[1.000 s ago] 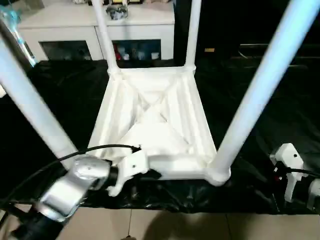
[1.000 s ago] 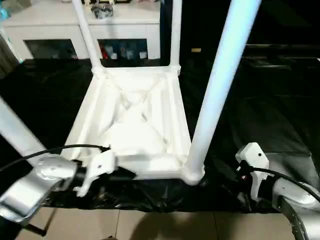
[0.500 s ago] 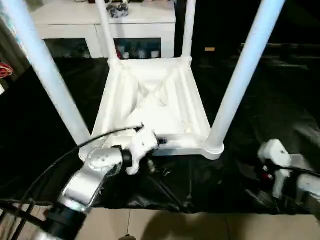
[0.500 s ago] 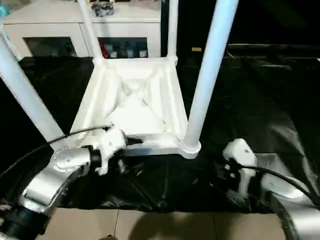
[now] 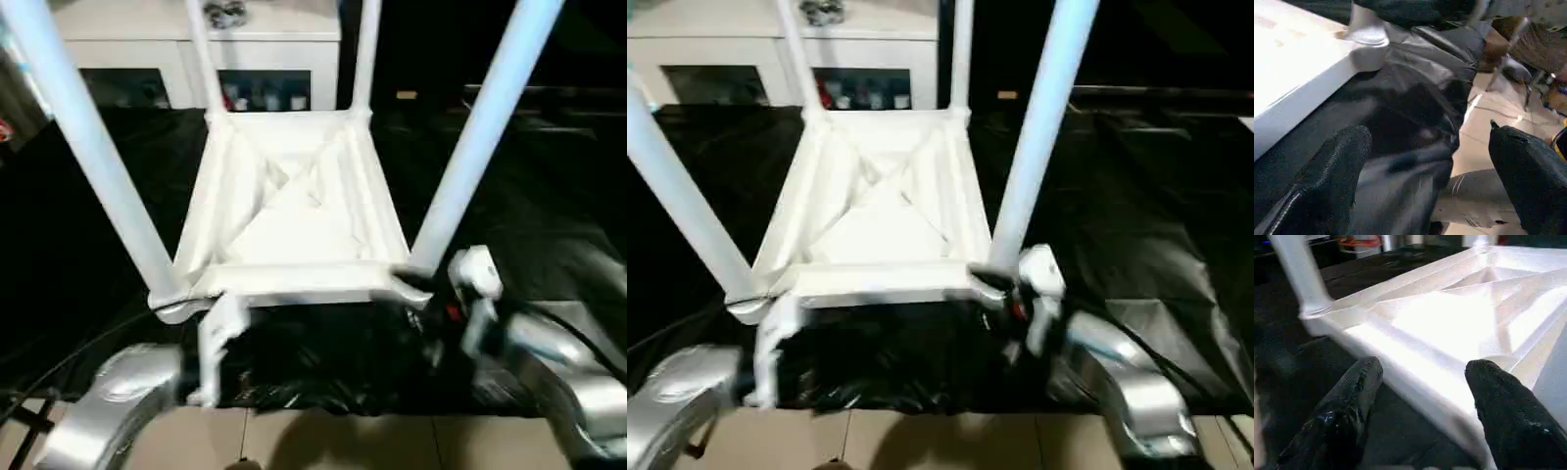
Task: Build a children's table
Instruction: Rotate leg to tighten
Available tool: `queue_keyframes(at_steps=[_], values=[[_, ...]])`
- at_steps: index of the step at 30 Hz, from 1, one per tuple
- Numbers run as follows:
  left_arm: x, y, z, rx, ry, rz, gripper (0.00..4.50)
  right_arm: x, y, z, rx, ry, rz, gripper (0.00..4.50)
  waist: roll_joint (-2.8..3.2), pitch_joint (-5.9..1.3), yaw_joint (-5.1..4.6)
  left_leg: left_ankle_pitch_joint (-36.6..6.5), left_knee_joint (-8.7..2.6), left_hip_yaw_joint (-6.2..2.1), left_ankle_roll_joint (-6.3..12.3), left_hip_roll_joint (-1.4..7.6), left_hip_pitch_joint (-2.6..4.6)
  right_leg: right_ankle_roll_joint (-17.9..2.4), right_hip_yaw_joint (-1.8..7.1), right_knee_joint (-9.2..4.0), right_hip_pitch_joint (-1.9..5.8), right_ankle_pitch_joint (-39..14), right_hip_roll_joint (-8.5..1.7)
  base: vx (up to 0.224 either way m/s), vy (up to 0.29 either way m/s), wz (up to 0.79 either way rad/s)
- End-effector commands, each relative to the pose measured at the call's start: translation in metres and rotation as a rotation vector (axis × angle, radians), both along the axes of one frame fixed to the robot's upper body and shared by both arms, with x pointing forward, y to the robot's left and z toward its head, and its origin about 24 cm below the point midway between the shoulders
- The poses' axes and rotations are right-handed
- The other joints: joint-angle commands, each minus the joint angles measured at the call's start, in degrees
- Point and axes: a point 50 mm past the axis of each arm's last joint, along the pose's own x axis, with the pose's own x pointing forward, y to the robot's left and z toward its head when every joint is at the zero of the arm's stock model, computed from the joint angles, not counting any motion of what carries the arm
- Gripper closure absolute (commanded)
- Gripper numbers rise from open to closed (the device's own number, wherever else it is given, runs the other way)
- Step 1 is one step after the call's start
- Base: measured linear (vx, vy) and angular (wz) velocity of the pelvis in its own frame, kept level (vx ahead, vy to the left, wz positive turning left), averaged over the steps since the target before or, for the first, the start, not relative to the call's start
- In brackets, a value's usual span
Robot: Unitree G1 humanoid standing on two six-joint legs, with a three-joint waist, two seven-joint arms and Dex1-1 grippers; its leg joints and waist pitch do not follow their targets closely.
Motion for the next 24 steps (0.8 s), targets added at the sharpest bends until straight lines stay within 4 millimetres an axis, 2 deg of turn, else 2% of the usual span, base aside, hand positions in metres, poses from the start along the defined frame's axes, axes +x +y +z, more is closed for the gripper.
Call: queue_keyframes(at_steps=[1,3,4,5,6,9,10,13,15,17,18,19,20,21,22,23,24], values=[[-0.005,0.012,0.005,0.013,0.000,0.008,0.09,0.010,-0.009,0.001,0.008,-0.018,-0.105,1.34,-0.09,-2.39,-0.35,-14.06,-4.82,-0.39,0.53,1.45,0.21,-8.09,3.00,-4.20,2.22,-15.71,-2.53,0.000,0.000,0.00],[-0.020,0.035,0.002,0.050,0.044,0.016,0.09,0.017,-0.010,0.003,0.061,-0.033,-0.189,1.34,-0.19,-2.42,-0.40,-13.55,-4.86,-0.44,0.63,1.44,-0.03,-8.27,3.08,-3.99,2.43,-15.14,-2.83,0.000,0.000,0.00],[-0.023,0.041,0.002,0.061,0.061,0.019,0.09,0.018,-0.012,0.003,0.068,-0.032,-0.213,1.34,-0.05,-2.31,-0.56,-14.18,-5.05,-0.37,0.63,1.39,0.08,-7.85,3.05,-4.24,2.25,-16.34,-2.67,0.000,0.000,0.00],[-0.023,0.041,0.002,0.061,0.061,0.019,0.09,0.018,-0.012,0.003,0.068,-0.032,-0.213,1.34,-0.03,-2.32,-0.74,-14.35,-5.06,-0.42,0.50,1.42,0.17,-7.85,3.05,-4.15,2.31,-16.22,-2.61,0.000,0.000,0.00],[-0.028,0.052,0.002,0.080,0.088,0.029,0.09,0.022,-0.016,0.002,0.076,-0.040,-0.268,1.34,0.16,-2.25,-0.71,-15.09,-5.04,-0.31,0.29,1.46,0.54,-8.04,3.13,-4.32,1.99,-16.39,-2.55,0.000,0.000,0.00],[-0.035,0.073,0.003,0.111,0.123,0.060,0.09,0.027,-0.027,0.002,0.093,-0.049,-0.373,1.34,0.38,-2.06,-0.78,-18.23,-5.30,-0.39,-0.38,1.37,0.60,-7.69,3.14,-4.50,2.00,-19.42,-2.66,0.000,0.000,0.00],[-0.037,0.079,0.003,0.120,0.133,0.070,0.09,0.028,-0.031,0.002,0.095,-0.053,-0.399,1.34,0.22,-1.87,-0.93,-19.23,-5.44,-0.43,-0.49,1.31,0.58,-7.17,3.13,-4.70,2.08,-20.85,-2.62,0.000,0.000,0.00],[-0.037,0.098,0.005,0.175,0.103,0.116,0.09,0.030,-0.046,0.001,0.074,-0.065,-0.482,1.34,0.20,-2.03,-0.92,-19.34,-5.38,-0.42,-0.52,1.22,0.83,-6.46,3.24,-4.96,1.99,-22.16,-2.72,0.000,0.000,0.00],[-0.030,0.107,0.010,0.175,0.035,0.173,0.09,0.032,-0.055,0.000,0.073,-0.063,-0.532,1.34,0.29,-2.17,-0.78,-19.01,-5.36,-0.48,-0.66,1.34,1.00,-7.00,3.26,-4.74,2.01,-20.80,-2.74,0.000,0.000,0.00],[-0.023,0.109,0.013,0.167,-0.014,0.206,0.09,0.033,-0.063,-0.002,0.047,-0.058,-0.574,1.34,0.27,-2.26,-0.71,-17.94,-5.32,-0.46,-0.64,1.39,0.85,-7.77,3.25,-4.39,2.14,-18.32,-2.69,0.000,0.000,0.00],[-0.011,0.111,0.020,0.145,-0.097,0.247,0.09,0.034,-0.077,-0.006,0.003,-0.049,-0.645,1.34,0.28,-2.42,-0.64,-17.09,-5.21,-0.39,-0.77,1.38,0.95,-8.39,3.29,-4.21,2.26,-16.42,-2.70,0.000,0.000,0.00],[-0.004,0.110,0.024,0.121,-0.141,0.270,0.09,0.034,-0.081,-0.007,-0.015,-0.046,-0.657,1.34,0.49,-2.48,-0.50,-16.71,-5.08,-0.19,-1.05,1.28,1.15,-9.06,3.24,-4.18,2.13,-15.27,-2.59,0.000,0.000,0.00],[-0.004,0.110,0.024,0.121,-0.141,0.270,0.09,0.034,-0.081,-0.007,-0.015,-0.046,-0.657,1.34,0.49,-2.48,-0.50,-16.71,-5.08,-0.19,-1.05,1.28,1.15,-9.06,3.24,-4.18,2.13,-15.27,-2.59,0.000,0.000,0.00],[0.004,0.106,0.027,0.082,-0.175,0.283,0.09,0.033,-0.082,-0.008,-0.036,-0.041,-0.639,1.34,0.27,-2.58,-0.23,-15.39,-4.95,-0.21,-1.08,1.16,0.85,-9.79,3.24,-3.74,2.63,-12.87,-2.63,0.000,0.000,0.00],[0.014,0.100,0.033,0.034,-0.230,0.293,0.09,0.031,-0.081,-0.011,-0.067,-0.029,-0.599,1.34,0.29,-2.57,-0.15,-15.39,-4.91,-0.13,-0.93,1.12,0.83,-9.57,3.23,-3.81,2.68,-13.03,-2.60,0.000,0.000,0.00],[0.020,0.094,0.036,-0.008,-0.256,0.300,0.09,0.028,-0.078,-0.013,-0.083,-0.017,-0.562,1.34,-0.06,-2.75,-0.02,-14.57,-4.72,-0.09,-0.63,1.08,0.81,-9.52,3.24,-3.73,2.95,-12.57,-2.75,0.000,0.000,0.00],[0.021,0.094,0.037,-0.012,-0.258,0.301,0.09,0.028,-0.077,-0.013,-0.084,-0.016,-0.558,1.34,-0.04,-2.84,0.19,-13.85,-4.64,-0.12,-0.43,1.10,0.72,-9.66,3.25,-3.67,3.05,-12.10,-2.89,0.000,0.000,0.00]])
